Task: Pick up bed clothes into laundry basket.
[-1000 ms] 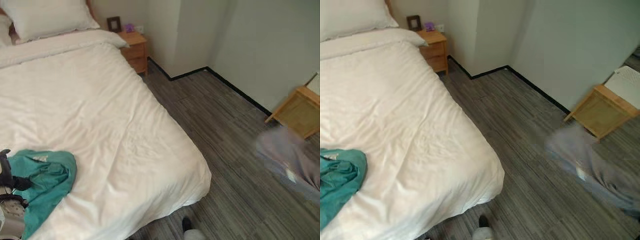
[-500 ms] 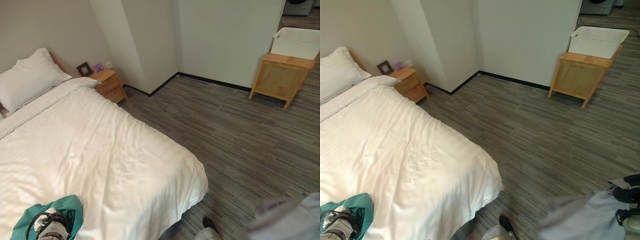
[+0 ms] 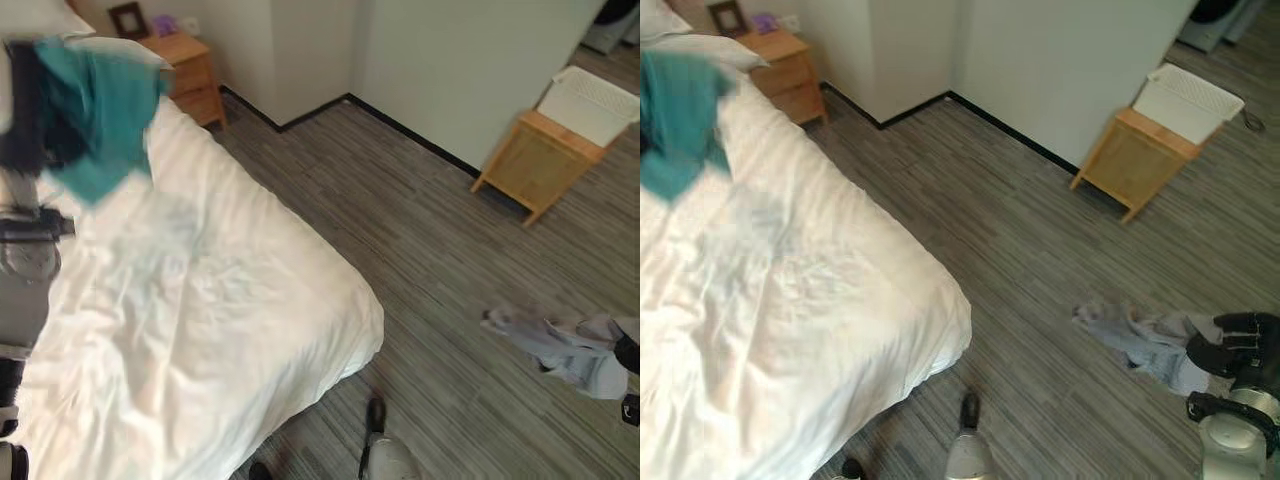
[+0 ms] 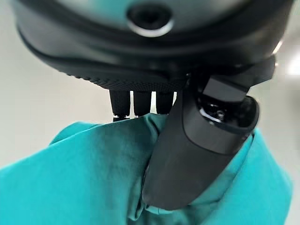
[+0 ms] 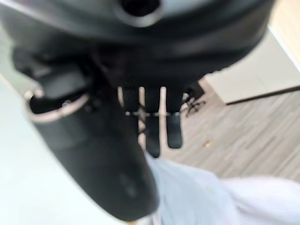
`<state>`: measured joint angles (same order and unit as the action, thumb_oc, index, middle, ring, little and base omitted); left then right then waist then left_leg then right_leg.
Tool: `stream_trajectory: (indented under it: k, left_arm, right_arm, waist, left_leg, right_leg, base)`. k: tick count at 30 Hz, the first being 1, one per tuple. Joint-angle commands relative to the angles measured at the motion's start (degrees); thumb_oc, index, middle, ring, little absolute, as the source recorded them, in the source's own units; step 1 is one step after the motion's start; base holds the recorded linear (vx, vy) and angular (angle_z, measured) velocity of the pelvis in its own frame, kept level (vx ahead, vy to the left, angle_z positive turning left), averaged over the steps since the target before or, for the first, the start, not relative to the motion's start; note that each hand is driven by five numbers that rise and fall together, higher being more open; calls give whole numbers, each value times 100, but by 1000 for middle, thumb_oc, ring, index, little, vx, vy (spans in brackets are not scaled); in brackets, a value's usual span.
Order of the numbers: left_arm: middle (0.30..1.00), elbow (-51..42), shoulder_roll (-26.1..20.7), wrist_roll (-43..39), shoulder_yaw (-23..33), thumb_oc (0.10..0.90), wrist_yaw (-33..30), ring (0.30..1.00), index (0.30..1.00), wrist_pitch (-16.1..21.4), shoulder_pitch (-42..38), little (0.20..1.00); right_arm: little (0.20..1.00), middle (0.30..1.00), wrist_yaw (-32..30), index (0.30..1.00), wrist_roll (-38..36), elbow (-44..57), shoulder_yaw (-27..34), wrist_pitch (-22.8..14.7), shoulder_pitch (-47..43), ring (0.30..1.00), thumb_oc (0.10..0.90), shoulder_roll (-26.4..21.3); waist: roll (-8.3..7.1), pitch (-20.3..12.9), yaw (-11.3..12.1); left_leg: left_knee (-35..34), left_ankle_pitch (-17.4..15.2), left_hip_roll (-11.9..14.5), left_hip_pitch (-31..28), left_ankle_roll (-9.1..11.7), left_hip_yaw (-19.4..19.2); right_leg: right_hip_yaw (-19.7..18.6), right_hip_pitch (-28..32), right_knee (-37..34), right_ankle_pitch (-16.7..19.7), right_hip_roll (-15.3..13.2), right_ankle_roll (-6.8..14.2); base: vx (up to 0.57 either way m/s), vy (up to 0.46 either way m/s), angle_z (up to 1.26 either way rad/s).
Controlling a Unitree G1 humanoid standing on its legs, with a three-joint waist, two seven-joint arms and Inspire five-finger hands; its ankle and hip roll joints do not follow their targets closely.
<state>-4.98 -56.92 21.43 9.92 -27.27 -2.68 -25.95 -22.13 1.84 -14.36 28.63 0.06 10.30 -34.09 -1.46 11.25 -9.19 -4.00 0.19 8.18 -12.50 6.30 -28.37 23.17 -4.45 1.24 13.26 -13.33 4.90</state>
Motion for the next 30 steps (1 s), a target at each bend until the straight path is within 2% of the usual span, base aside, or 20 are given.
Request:
stream_trajectory:
  k: [1, 3, 4, 6, 7, 10, 12, 14, 16, 17, 18, 19, 21, 22, 23, 24, 26, 28, 29, 30]
  left_arm:
    - [300, -823, 240, -9, -31, 400, -239, 300, 300, 705, -1039, 300]
    - [300, -1000, 457, -86, -240, 400, -95, 300, 300, 739, -1109, 300]
    - [300, -1461, 1142, -274, -596, 400, 75, 300, 300, 902, -1030, 300]
    - [300, -1748, 2065, -678, -1104, 400, 297, 300, 300, 1128, -421, 300]
    - [300, -1784, 2075, -691, -1083, 400, 324, 300, 300, 1141, -355, 300]
    - [300, -1497, 2998, -1441, -1882, 400, 598, 300, 300, 1189, 586, 300]
    - [300, -908, 3471, -2266, -2549, 400, 823, 300, 300, 1133, 1016, 300]
    - [300, -492, 3734, -2861, -3035, 400, 912, 300, 300, 1144, 1185, 300]
    - [300, -181, 3830, -3124, -3401, 400, 872, 300, 300, 1034, 1151, 300]
    - [300, -4, 3893, -3315, -3498, 400, 775, 300, 300, 1010, 1153, 300]
    - [300, 30, 3930, -3456, -3515, 400, 725, 300, 300, 1036, 1185, 300]
    - [300, 34, 3986, -3619, -3489, 400, 785, 300, 300, 1095, 1480, 300]
    - [300, 135, 4013, -3681, -3559, 400, 919, 300, 300, 1142, 1580, 300]
    - [300, 143, 4014, -3681, -3562, 400, 919, 300, 300, 1147, 1566, 300]
    - [300, 54, 3980, -3764, -3578, 400, 982, 300, 300, 1157, 1668, 300]
    - [300, 20, 4000, -3892, -3560, 400, 994, 300, 300, 1219, 1764, 300]
    - [300, -8, 4025, -4132, -3580, 400, 1099, 300, 300, 1249, 1868, 300]
    - [300, 88, 3991, -4116, -3502, 400, 1149, 300, 300, 1190, 1977, 300]
    - [300, 85, 3993, -4111, -3506, 400, 1150, 300, 300, 1188, 1987, 300]
    - [300, 133, 3970, -4084, -3456, 400, 1175, 300, 300, 1152, 2028, 300]
  right_arm:
    - [300, 300, -430, 300, 430, 699, 159, -448, -484, 300, 400, -576]
    - [300, 300, -424, 300, 479, 823, 60, -450, -557, 300, 400, -482]
    - [300, 300, -444, 300, 608, 1123, -272, -481, -821, 300, 400, -253]
    - [300, 300, -409, 300, 737, 1643, -850, -632, -1194, 300, 400, 147]
    - [300, 300, -417, 300, 765, 1665, -870, -617, -1165, 300, 400, 163]
    - [300, 300, -426, 300, 983, 1913, -1692, -677, -1380, 300, 400, 692]
    - [300, 300, -416, 300, 1139, 2015, -2175, -620, -1213, 300, 400, 926]
    - [300, 300, -443, 300, 1244, 1957, -2561, -605, -1080, 300, 400, 905]
    - [300, 300, -553, 300, 1319, 1895, -2822, -563, -1135, 300, 400, 838]
    - [300, 300, -627, 300, 1376, 1792, -3020, -496, -1331, 300, 400, 704]
    - [300, 300, -637, 300, 1403, 1785, -3127, -457, -1440, 300, 400, 563]
    - [300, 300, -423, 300, 1479, 1762, -3244, -422, -1456, 300, 400, 223]
    - [300, 300, -321, 300, 1519, 1646, -3301, -407, -1495, 300, 400, -9]
    - [300, 300, -322, 300, 1518, 1641, -3295, -410, -1504, 300, 400, -9]
    - [300, 300, -290, 300, 1575, 1679, -3239, -359, -1497, 300, 400, -192]
    - [300, 300, -293, 300, 1620, 1717, -3214, -329, -1488, 300, 400, -248]
    - [300, 300, -254, 300, 1681, 1733, -3173, -275, -1511, 300, 400, -321]
    - [300, 300, -246, 300, 1706, 1708, -3151, -268, -1493, 300, 400, -296]
    - [300, 300, -247, 300, 1708, 1707, -3151, -269, -1484, 300, 400, -295]
    - [300, 300, -247, 300, 1713, 1692, -3141, -284, -1485, 300, 400, -267]
  waist:
    - [264, -390, -163]
    - [261, -396, -86]
    - [249, -450, 85]
    - [217, -469, 323]
    - [213, -490, 344]
    - [162, -445, 531]
    - [139, -423, 527]
    - [228, -337, 473]
    - [348, -200, 394]
    - [492, -55, 539]
    - [522, 82, 624]
    - [237, 243, 860]
    - [-92, 445, 1074]
    - [-102, 435, 1056]
    - [-192, 692, 1255]
    - [-146, 809, 1367]
    - [-113, 891, 1580]
    - [31, 864, 1890]
    - [5, 864, 1917]
    - [177, 731, 1938]
  left_leg:
    - [-89, -240, 72, 199, -303, 90]
    - [-82, -206, 93, 199, -304, -26]
    - [-50, -46, 199, 278, -307, -395]
    - [-13, 83, 381, 298, -252, -717]
    - [-18, 95, 378, 275, -245, -750]
    - [130, 226, 630, 204, -164, -1212]
    - [383, 230, 872, 97, -33, -1364]
    - [1049, 348, 1424, 110, 198, -1541]
    - [1971, 903, 1988, 177, 464, -1420]
    - [2614, 1410, 2241, 292, 674, -852]
    - [3130, 1554, 2284, 485, 474, -238]
    - [4646, 950, 1346, 1074, 127, 1492]
    - [6476, 625, 476, 1878, 2, 2471]
    - [6508, 637, 458, 1942, -18, 2486]
    - [7864, 166, -152, 2867, -14, 2736]
    - [8082, -67, -347, 3267, 3, 2604]
    - [7818, -35, -430, 3887, 21, 2289]
    - [6139, 272, -198, 4276, -22, 1605]
    - [6100, 277, -210, 4240, -17, 1567]
    - [4896, 414, 39, 4020, -106, 1311]
  right_leg:
    - [272, 535, 629, -700, -708, 879]
    - [344, 615, 669, -724, -738, 866]
    - [841, 846, 801, -705, -927, 867]
    - [1323, 1071, 921, -609, -1169, 956]
    - [1299, 1067, 920, -606, -1170, 954]
    - [1699, 1157, 672, -483, -1389, 941]
    - [1495, 1139, 367, -709, -1142, 857]
    - [1312, 1112, 136, -1072, -730, 606]
    - [1089, 1158, -44, -1423, -314, 343]
    - [872, 1203, -198, -1640, 64, 140]
    - [807, 1162, -242, -1667, 230, -90]
    - [24, 1099, -281, -1694, 263, -245]
    - [-530, 1093, -315, -1609, 162, -334]
    - [-512, 1061, -311, -1593, 143, -331]
    - [-741, 1247, -352, -1599, 152, -340]
    - [-842, 1400, -382, -1645, 241, -347]
    - [-973, 1551, -443, -1719, 321, -295]
    - [-1044, 1864, -540, -2015, 593, -284]
    - [-1066, 1866, -541, -2016, 562, -284]
    - [-1017, 1959, -589, -2176, 799, -226]
  base:
    - [-196, -58, -113]
    - [-175, -79, -100]
    - [-136, -132, -103]
    - [-172, -235, -127]
    - [-147, -281, -125]
    - [-71, -256, -156]
    - [44, -392, -178]
    - [87, -437, -127]
    - [177, -380, -115]
    - [111, -356, -128]
    - [154, -427, -253]
    - [136, -383, -372]
    - [160, -264, -363]
    - [122, -182, -255]
    - [145, -142, -190]
    - [230, -158, -151]
    - [237, -53, -98]
    - [409, -41, -119]
    - [467, 21, -76]
    - [418, 65, -53]
